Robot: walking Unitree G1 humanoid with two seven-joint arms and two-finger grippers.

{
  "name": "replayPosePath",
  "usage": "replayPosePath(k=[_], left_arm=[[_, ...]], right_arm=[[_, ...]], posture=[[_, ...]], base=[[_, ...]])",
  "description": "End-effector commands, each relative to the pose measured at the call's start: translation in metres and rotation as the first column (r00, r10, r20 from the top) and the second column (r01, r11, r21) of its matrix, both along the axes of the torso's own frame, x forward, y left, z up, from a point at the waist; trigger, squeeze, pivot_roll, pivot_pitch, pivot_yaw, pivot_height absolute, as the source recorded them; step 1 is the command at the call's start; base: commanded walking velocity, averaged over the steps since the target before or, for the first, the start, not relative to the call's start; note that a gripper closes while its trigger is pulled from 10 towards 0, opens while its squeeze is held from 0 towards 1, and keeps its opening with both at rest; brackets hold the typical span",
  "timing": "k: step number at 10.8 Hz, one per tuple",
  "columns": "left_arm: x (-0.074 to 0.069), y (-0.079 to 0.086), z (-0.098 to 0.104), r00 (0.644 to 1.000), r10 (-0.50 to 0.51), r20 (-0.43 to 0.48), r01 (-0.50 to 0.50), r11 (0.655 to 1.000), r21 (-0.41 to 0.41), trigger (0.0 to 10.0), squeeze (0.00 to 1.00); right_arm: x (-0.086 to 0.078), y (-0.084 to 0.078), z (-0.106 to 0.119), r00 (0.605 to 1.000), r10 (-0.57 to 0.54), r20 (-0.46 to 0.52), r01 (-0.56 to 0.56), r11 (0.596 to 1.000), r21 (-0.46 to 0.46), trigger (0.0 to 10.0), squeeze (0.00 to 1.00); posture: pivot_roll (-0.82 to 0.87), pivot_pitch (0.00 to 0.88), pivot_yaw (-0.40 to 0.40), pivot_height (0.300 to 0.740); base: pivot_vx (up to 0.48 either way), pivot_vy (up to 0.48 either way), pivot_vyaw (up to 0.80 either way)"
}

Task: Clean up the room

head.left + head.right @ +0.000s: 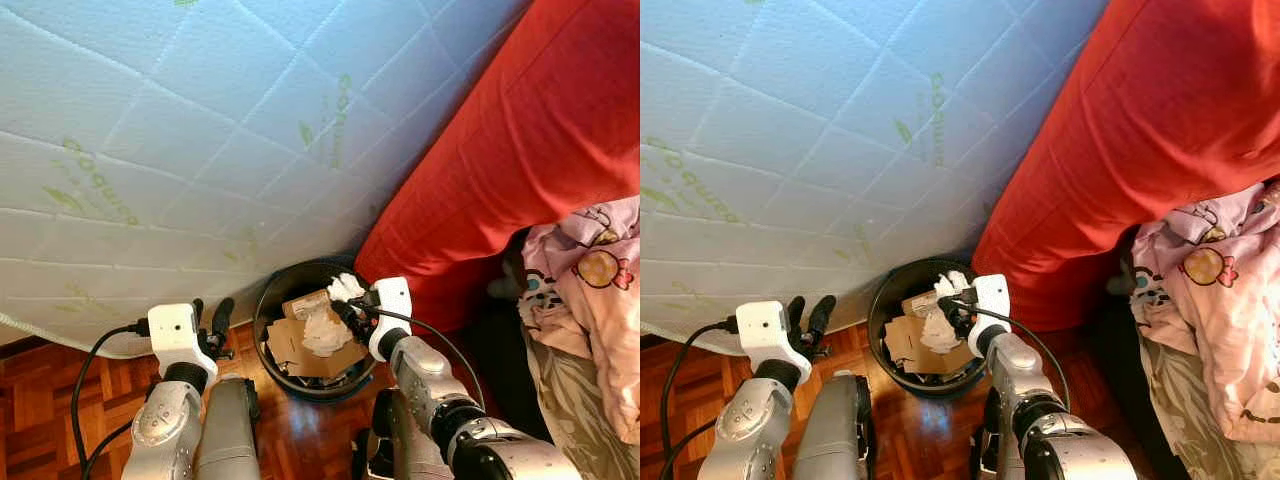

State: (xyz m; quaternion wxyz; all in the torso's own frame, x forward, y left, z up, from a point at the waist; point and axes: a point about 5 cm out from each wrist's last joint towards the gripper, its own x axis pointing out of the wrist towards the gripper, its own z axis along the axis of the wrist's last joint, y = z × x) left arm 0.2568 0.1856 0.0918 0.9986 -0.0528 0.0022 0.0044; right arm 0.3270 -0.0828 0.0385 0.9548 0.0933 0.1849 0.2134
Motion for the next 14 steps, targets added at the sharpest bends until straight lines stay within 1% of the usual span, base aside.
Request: replayPosePath(k=[1, 2, 3, 4, 5, 7, 8, 9, 10, 11, 12, 13, 14], left_arm=[[-0.003, 0.000, -0.006, 1.000, 0.004, -0.027, -0.004, 1.000, -0.010, 10.0, 0.00], [-0.003, 0.001, -0.005, 1.000, 0.008, -0.025, -0.008, 1.000, -0.008, 10.0, 0.00], [-0.004, 0.003, -0.004, 1.000, 0.016, -0.021, -0.016, 1.000, -0.006, 10.0, 0.00], [-0.006, 0.005, -0.003, 0.999, 0.025, -0.019, -0.025, 1.000, -0.004, 10.0, 0.00], [-0.008, 0.006, -0.003, 0.999, 0.032, -0.019, -0.033, 0.999, -0.002, 10.0, 0.00], [-0.011, 0.008, -0.003, 0.999, 0.042, -0.023, -0.042, 0.999, 0.002, 10.0, 0.00], [-0.013, 0.009, -0.003, 0.999, 0.045, -0.025, -0.045, 0.999, 0.005, 10.0, 0.00], [-0.013, 0.008, -0.003, 0.999, 0.045, -0.026, -0.045, 0.999, 0.004, 10.0, 0.00], [-0.012, 0.006, -0.003, 0.999, 0.042, -0.027, -0.042, 0.999, 0.001, 10.0, 0.00], [-0.012, 0.006, -0.003, 0.999, 0.042, -0.028, -0.042, 0.999, 0.000, 10.0, 0.00], [-0.013, 0.006, -0.002, 0.999, 0.042, -0.028, -0.042, 0.999, 0.002, 10.0, 0.00], [-0.012, 0.007, -0.002, 0.999, 0.046, -0.026, -0.046, 0.999, 0.003, 10.0, 0.00], [-0.012, 0.008, -0.002, 0.998, 0.049, -0.026, -0.049, 0.999, 0.004, 10.0, 0.00]], right_arm=[[-0.005, 0.000, -0.007, 0.999, 0.026, -0.030, -0.027, 0.999, -0.030, 10.0, 1.00], [-0.001, -0.002, -0.001, 0.997, 0.051, 0.049, -0.043, 0.987, -0.155, 10.0, 1.00], [0.000, 0.000, 0.001, 0.994, 0.081, 0.078, -0.064, 0.977, -0.204, 10.0, 1.00], [0.001, 0.008, 0.006, 0.983, 0.149, 0.112, -0.117, 0.962, -0.248, 10.0, 1.00], [0.002, 0.014, 0.009, 0.972, 0.192, 0.133, -0.149, 0.949, -0.280, 10.0, 1.00], [0.000, 0.023, 0.009, 0.953, 0.263, 0.147, -0.202, 0.920, -0.337, 10.0, 1.00], [-0.006, 0.026, 0.002, 0.962, 0.263, 0.070, -0.237, 0.936, -0.260, 10.0, 1.00], [-0.010, 0.025, -0.006, 0.973, 0.231, -0.008, -0.229, 0.955, -0.189, 10.0, 1.00], [-0.016, 0.023, -0.015, 0.975, 0.215, -0.061, -0.223, 0.952, -0.210, 10.0, 1.00], [-0.017, 0.021, -0.018, 0.978, 0.195, -0.073, -0.206, 0.953, -0.222, 10.0, 1.00], [-0.009, 0.021, -0.009, 0.991, 0.130, -0.029, -0.133, 0.974, -0.182, 10.0, 1.00], [0.004, 0.016, 0.007, 0.999, 0.004, 0.036, -0.001, 0.997, -0.078, 10.0, 1.00], [0.000, 0.018, 0.000, 1.000, 0.019, -0.017, -0.021, 0.996, -0.087, 10.0, 0.00]], posture=[[0.20, 0.330, -0.078, 0.622], [0.21, 0.333, -0.081, 0.622], [0.21, 0.333, -0.081, 0.622], [0.23, 0.337, -0.087, 0.622], [0.23, 0.341, -0.089, 0.622], [0.24, 0.347, -0.089, 0.622], [0.24, 0.351, -0.090, 0.622], [0.24, 0.354, -0.091, 0.622], [0.24, 0.356, -0.091, 0.622], [0.24, 0.356, -0.091, 0.622], [0.24, 0.363, -0.092, 0.622], [0.24, 0.367, -0.091, 0.622], [0.24, 0.367, -0.091, 0.622]], base=[[0.000, 0.000, 0.00], [0.000, 0.000, 0.00], [0.000, 0.000, 0.00], [0.000, 0.000, 0.00], [0.000, 0.000, 0.00], [0.000, 0.000, 0.00], [0.000, 0.000, 0.00], [0.000, 0.000, 0.00], [0.000, 0.000, 0.00], [0.000, 0.000, 0.00], [0.000, 0.000, 0.00], [0.000, 0.000, 0.00], [0.000, 0.000, 0.00]])
